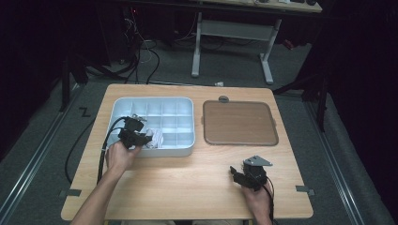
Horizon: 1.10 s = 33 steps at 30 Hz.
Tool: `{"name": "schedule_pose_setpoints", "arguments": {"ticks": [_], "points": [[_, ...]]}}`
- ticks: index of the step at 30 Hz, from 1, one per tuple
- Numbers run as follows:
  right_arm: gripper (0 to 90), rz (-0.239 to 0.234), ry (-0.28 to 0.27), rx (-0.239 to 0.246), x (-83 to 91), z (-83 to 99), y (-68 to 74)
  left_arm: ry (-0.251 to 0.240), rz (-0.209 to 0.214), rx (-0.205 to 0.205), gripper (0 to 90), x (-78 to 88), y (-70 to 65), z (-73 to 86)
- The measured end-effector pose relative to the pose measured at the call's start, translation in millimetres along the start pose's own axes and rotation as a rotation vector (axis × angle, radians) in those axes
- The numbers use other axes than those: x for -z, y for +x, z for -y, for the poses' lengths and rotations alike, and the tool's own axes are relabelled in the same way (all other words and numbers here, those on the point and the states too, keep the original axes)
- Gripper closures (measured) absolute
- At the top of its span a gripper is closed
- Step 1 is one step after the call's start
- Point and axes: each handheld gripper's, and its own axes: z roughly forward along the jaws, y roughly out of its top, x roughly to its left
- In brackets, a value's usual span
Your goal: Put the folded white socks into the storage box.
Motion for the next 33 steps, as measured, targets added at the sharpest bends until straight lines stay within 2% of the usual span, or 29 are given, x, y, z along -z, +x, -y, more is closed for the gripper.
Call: {"name": "schedule_pose_setpoints", "arguments": {"ticks": [7, 11, 14, 18, 20, 24, 27, 31, 33], "points": [[39.2, 0.001, 0.000, 0.000, 0.0, 0.0, 0.0, 0.020, 0.002, 0.010, 76.0, -3.9, 0.9, 1.7], [39.3, 0.000, 0.000, -0.001, 0.0, 0.0, 0.0, 0.032, 0.000, 0.003, 76.5, -7.0, 1.3, 4.3], [39.4, 0.000, 0.000, -0.001, 0.0, 0.0, -0.1, 0.044, 0.011, 0.019, 76.5, -7.9, 3.0, 3.3], [39.4, 0.000, 0.000, -0.002, 0.0, 0.0, 0.0, 0.058, 0.002, 0.010, 76.9, -11.7, 2.6, 6.9], [39.4, 0.001, 0.000, -0.002, 0.0, 0.0, 0.0, 0.076, -0.002, 0.019, 77.4, -13.4, 3.0, 7.3], [39.5, 0.001, 0.000, -0.003, 0.1, 0.1, 0.1, 0.083, -0.003, 0.027, 77.4, -14.0, 3.2, 6.8], [39.5, 0.001, 0.000, -0.004, 0.1, 0.1, 0.1, 0.082, -0.002, 0.025, 77.3, -13.6, 3.2, 7.2], [39.5, 0.001, 0.000, -0.001, 0.1, 0.0, -0.1, 0.066, -0.027, 0.012, 76.1, -12.0, -0.3, 6.4], [39.5, 0.001, 0.001, -0.004, 0.2, 0.0, 0.1, 0.051, -0.019, 0.016, 75.3, -8.1, 0.3, 5.0]]}}
